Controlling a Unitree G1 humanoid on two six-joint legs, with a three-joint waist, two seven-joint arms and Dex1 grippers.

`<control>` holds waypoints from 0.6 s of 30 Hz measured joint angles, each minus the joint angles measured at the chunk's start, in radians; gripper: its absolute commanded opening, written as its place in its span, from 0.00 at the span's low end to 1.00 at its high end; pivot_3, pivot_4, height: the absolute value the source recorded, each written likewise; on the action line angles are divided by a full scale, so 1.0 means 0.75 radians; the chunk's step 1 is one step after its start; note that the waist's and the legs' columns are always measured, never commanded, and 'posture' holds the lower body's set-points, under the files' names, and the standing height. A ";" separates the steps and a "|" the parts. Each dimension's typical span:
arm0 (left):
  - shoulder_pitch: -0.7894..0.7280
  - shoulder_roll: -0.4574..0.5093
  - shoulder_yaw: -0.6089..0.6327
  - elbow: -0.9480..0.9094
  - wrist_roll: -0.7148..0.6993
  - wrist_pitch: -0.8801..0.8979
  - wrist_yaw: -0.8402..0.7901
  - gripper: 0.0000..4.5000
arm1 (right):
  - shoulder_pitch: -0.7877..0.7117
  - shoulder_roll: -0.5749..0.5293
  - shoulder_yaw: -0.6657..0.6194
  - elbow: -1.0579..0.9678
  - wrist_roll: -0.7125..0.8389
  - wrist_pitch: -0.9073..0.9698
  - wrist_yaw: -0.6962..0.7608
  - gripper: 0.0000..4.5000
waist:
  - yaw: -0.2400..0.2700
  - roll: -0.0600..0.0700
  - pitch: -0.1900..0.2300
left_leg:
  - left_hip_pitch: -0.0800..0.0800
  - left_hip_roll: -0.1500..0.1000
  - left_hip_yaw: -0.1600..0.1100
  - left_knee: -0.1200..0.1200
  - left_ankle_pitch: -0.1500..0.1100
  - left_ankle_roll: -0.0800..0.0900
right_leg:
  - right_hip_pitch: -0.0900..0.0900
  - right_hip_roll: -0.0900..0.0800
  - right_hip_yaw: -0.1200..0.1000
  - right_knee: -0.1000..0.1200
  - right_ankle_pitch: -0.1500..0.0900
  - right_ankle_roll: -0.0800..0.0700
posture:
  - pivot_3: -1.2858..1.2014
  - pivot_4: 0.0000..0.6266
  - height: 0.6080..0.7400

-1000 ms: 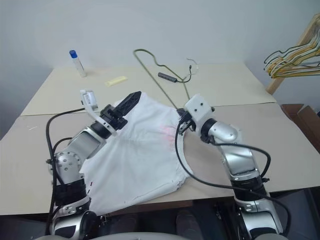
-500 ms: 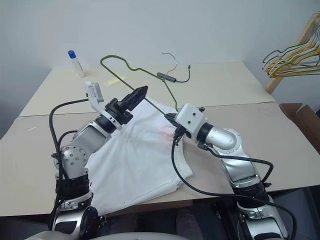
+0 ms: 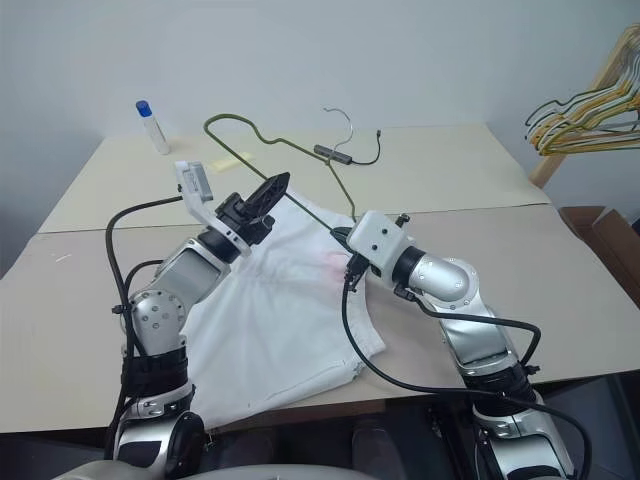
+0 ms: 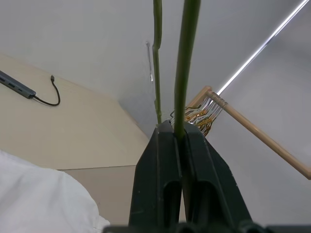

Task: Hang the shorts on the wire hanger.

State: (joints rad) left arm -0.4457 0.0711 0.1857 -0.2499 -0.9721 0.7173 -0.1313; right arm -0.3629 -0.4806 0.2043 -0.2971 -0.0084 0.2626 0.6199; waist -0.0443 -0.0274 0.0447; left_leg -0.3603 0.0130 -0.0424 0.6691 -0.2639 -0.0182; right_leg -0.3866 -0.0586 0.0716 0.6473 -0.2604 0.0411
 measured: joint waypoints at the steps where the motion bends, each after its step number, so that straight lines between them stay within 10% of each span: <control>1: 0.000 0.003 -0.009 0.000 0.012 -0.009 -0.004 0.00 | 0.000 0.000 0.007 0.008 -0.015 -0.016 -0.008 0.11 | 0.001 0.000 0.000 | 0.000 0.000 0.000 0.000 0.000 0.000 | 0.000 0.000 0.000 0.000 0.000 0.000 | 0.51 0.00 1.00; 12: 0.005 0.157 0.011 -0.002 0.078 -0.132 -0.274 0.00 | -0.003 -0.017 -0.061 0.010 0.093 -0.097 0.047 0.95 | -0.001 0.000 0.000 | 0.000 0.000 0.000 0.000 0.000 0.000 | 0.000 0.000 0.000 0.000 0.000 0.000 | 0.51 0.00 1.00; 18: 0.004 0.498 0.238 0.069 -0.235 -0.046 -0.776 0.00 | -0.112 -0.310 -0.309 -0.010 0.762 0.529 0.490 0.99 | -0.003 0.003 0.003 | -0.001 0.002 -0.001 0.000 -0.001 0.002 | -0.001 0.000 -0.002 -0.001 -0.001 -0.001 | 0.50 0.00 1.00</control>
State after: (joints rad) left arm -0.4428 0.4443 0.3640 -0.1983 -1.1485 0.6824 -0.7130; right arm -0.4471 -0.7129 -0.0271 -0.3045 0.5627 0.6594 0.9873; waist -0.0468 -0.0253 0.0466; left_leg -0.3614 0.0142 -0.0429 0.6687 -0.2645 -0.0170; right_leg -0.3874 -0.0584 0.0697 0.6462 -0.2611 0.0403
